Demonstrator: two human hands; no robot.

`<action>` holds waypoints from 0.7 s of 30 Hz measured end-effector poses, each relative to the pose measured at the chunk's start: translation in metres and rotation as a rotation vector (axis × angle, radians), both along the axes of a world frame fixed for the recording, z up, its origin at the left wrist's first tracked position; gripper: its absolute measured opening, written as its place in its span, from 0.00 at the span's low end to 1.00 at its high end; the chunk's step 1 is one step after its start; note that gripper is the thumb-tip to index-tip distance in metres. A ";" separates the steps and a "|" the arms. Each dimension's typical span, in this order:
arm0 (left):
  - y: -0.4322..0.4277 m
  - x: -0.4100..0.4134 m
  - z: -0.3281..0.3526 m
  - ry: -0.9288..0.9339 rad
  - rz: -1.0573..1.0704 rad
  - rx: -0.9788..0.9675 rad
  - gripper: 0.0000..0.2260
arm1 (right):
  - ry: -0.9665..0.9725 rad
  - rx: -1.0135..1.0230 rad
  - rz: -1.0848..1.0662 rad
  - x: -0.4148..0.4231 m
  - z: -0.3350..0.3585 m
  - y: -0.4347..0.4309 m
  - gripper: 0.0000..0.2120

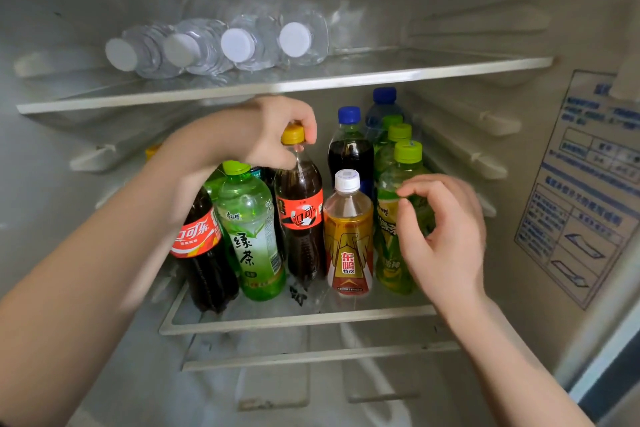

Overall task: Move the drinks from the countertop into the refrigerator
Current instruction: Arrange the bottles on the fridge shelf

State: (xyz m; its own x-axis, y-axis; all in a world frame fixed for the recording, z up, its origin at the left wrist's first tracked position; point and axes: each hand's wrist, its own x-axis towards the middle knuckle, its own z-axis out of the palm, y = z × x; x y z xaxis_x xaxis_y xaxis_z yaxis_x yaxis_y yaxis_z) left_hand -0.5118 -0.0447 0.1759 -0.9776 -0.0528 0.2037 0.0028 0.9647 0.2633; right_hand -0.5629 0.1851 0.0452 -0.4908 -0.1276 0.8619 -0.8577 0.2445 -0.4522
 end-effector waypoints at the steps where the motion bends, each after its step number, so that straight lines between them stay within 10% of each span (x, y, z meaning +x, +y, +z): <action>1: 0.001 0.001 0.000 0.016 -0.010 -0.006 0.16 | 0.003 -0.001 -0.003 0.000 0.000 0.000 0.05; 21: -0.023 -0.073 0.002 -0.088 0.050 -0.084 0.14 | -0.109 0.001 -0.085 -0.024 0.011 -0.031 0.19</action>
